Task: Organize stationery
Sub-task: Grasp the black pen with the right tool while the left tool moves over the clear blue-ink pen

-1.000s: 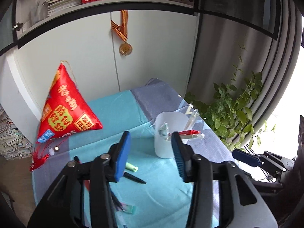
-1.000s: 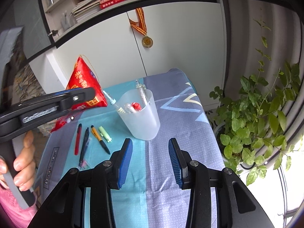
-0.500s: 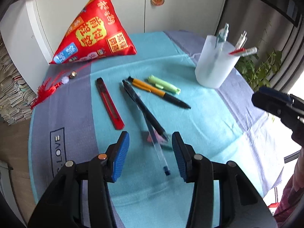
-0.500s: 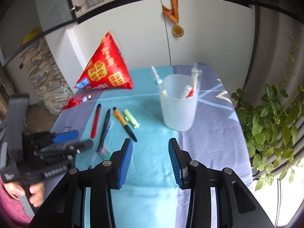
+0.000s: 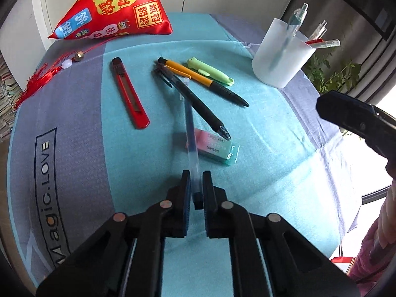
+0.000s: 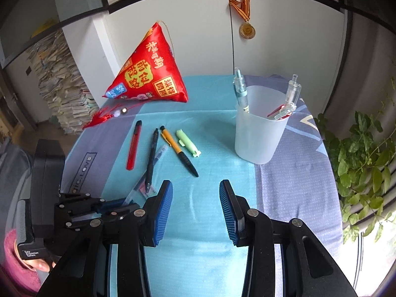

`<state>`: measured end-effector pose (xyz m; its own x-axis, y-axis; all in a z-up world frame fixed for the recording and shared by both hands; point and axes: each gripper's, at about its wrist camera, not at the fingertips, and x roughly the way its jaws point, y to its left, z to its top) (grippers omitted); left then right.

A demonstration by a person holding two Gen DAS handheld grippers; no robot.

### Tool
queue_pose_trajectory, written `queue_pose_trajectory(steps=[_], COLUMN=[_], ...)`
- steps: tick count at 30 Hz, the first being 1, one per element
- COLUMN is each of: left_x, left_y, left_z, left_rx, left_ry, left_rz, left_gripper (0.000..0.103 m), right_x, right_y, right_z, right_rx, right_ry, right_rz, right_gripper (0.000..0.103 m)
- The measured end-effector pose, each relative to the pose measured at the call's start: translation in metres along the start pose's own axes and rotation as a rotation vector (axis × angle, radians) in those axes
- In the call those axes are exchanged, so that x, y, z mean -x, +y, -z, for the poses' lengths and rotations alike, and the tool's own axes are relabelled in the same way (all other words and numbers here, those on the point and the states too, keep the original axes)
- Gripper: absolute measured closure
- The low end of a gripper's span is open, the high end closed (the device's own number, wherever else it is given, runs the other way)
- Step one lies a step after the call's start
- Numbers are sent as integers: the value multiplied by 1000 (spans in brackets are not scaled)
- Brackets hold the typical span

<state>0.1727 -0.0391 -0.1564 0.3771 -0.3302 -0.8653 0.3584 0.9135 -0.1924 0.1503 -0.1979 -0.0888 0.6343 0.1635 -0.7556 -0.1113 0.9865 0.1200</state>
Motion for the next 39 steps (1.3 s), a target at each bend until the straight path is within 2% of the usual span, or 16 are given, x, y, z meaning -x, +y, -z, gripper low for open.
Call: queue_pose_trajectory(steps=[4, 10, 14, 18, 24, 30, 31, 32, 33, 35, 37, 39], left_x=[12, 24, 32, 36, 32, 25, 24, 23, 21, 20, 21, 22], left_y=[9, 26, 33, 32, 20, 18, 19, 19, 20, 21, 20, 17], left_z=[10, 41, 52, 50, 41, 31, 29, 26, 24, 17, 11, 5], left_rx=[9, 33, 42, 35, -8, -18, -16, -16, -15, -14, -22, -42], left_ry=[-20, -4, -15, -38, -35, -31, -30, -30, -30, -31, -38, -59], left_rz=[0, 4, -4, -6, 17, 20, 18, 17, 18, 19, 16, 14], left_gripper=[97, 97, 97, 97, 97, 97, 97, 96, 94, 87, 67, 58], right_x=[-14, -52, -78, -107, -142, -159, -162, -163, -162, -153, -132, -102], right_y=[14, 44, 61, 74, 82, 78, 78, 79, 80, 79, 75, 69], right_z=[-4, -17, -34, -56, -74, -78, -78, -78, -78, -77, -76, -74], right_rx=[22, 65, 86, 92, 105, 62, 60, 70, 86, 73, 64, 59], right_ry=[37, 112, 135, 161, 259, 308, 315, 311, 303, 286, 235, 181], right_rz=[-33, -86, -73, -39, 36, 23, 21, 35, 50, 23, 12, -6], right_gripper=[63, 63, 63, 63, 63, 64, 73, 86, 87, 87, 87, 87])
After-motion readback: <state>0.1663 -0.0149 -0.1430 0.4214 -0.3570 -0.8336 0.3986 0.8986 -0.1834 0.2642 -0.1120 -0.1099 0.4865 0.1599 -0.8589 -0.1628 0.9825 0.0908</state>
